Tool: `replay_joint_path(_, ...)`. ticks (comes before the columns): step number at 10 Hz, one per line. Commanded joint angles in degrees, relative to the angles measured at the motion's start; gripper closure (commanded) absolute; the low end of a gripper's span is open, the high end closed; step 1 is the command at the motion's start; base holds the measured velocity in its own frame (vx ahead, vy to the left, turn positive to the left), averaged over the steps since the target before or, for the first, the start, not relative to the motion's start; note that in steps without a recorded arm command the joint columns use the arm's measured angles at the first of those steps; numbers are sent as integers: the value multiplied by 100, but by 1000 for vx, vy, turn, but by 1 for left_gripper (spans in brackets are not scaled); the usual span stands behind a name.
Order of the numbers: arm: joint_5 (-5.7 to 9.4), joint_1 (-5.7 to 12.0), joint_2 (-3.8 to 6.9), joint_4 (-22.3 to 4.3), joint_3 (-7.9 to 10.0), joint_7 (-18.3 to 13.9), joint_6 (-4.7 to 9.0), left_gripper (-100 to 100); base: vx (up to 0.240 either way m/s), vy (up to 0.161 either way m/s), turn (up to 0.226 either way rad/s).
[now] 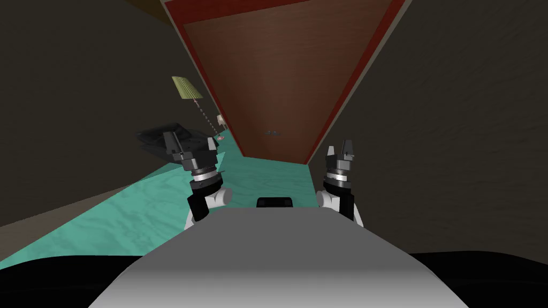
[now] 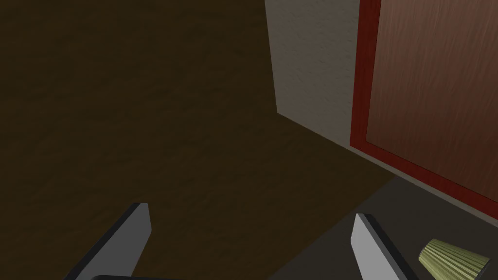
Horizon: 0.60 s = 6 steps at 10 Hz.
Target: Pull the door open
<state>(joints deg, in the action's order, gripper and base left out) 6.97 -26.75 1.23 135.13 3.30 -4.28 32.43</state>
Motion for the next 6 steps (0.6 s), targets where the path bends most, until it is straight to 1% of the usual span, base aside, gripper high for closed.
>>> replay_joint_path(1, 4, 24, 52, -173, -4, -13, 34, -100, 36, 79, -32)
replay_joint_path(2, 7, 40, 81, -283, -7, -21, 55, -100, 140, -6, -96)
replay_joint_path(3, 10, 55, 111, -393, -9, -29, 76, -100, 153, -61, -42)
replay_joint_path(4, 13, 76, 146, -535, -12, -40, 104, -100, 150, -55, -44)
replay_joint_path(6, 21, 121, 222, -854, -20, -64, 166, -100, 174, -17, -65)
